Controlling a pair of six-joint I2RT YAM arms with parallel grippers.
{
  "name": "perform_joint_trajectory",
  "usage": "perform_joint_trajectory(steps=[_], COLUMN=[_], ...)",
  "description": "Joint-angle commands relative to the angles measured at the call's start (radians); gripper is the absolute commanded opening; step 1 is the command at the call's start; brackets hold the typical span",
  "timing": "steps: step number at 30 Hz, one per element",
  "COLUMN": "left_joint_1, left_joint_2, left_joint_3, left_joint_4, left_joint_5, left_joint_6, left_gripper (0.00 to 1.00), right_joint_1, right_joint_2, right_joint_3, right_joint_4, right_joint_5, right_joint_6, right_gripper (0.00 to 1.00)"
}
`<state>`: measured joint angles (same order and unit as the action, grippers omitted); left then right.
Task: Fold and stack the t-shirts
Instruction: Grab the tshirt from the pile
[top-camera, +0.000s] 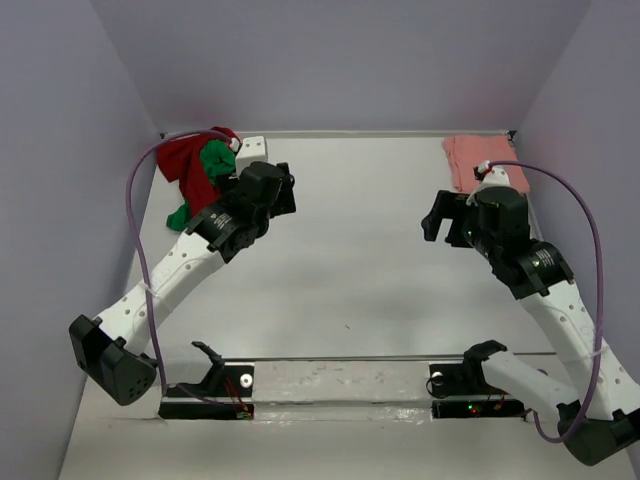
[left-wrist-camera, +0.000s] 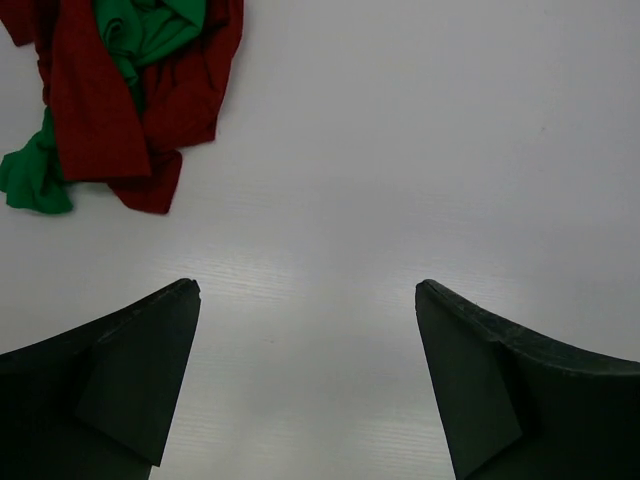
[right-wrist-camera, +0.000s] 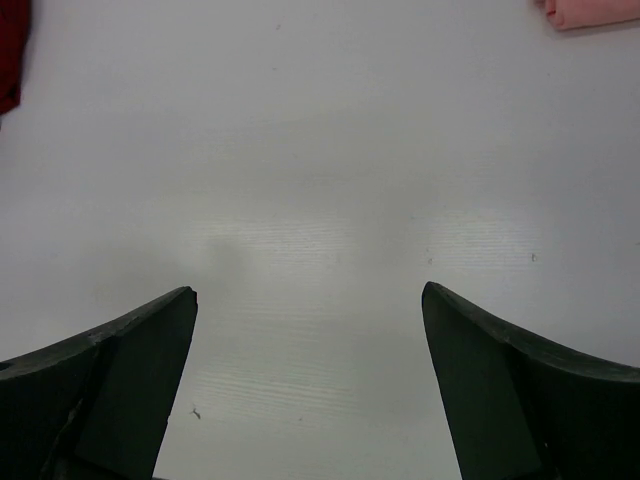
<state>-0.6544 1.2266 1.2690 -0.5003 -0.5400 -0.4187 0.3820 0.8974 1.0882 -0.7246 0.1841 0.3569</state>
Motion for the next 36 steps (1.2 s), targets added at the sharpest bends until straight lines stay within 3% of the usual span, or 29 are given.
perform_joint_trajectory(steps=[1,6,8,10,14,23,36], left_joint_1=[0.042,0.225,0.310,0.364,0.472,0.587,0.624], left_joint_2=[0.051,0.226,0.299,0.422,0.578,0.849,1.004], left_joint_3=[0.069,0.147,0.188,0.314,0.481,0.780,0.800], left_joint_4=[-0.010,0.003,-0.017,-0.116,-0.119,-0.152,-0.222], left_joint_5=[-0.141,-0.045,-0.075,-0.060,-0.043,0.106,0.075], left_joint_6=[0.040,0.110,0.127,0.118,0.132,0.156,0.130], left_gripper=[0.99,0.99,0.99,0.99,0.95,0.94,0.85], right_joint_1=[0.009,0.009,0.009,0.009,0.009,0.009,0.009], right_joint_2=[0.021,0.023,0.034,0.052,0.098,0.094,0.101], right_joint_3=[0.042,0.052,0.055,0.070,0.084,0.062,0.035], right_joint_4=[0.077,0.120,0.123,0.106,0.076,0.099,0.128], right_joint_5=[-0.004,-0.075,-0.075,-0.066,0.010,-0.002,0.000], right_joint_6=[-0.050,-0.065,-0.065,-0.073,-0.078,-0.088,-0.088], right_gripper=[1.00,1.00,1.00,0.99,0.99,0.99,0.99])
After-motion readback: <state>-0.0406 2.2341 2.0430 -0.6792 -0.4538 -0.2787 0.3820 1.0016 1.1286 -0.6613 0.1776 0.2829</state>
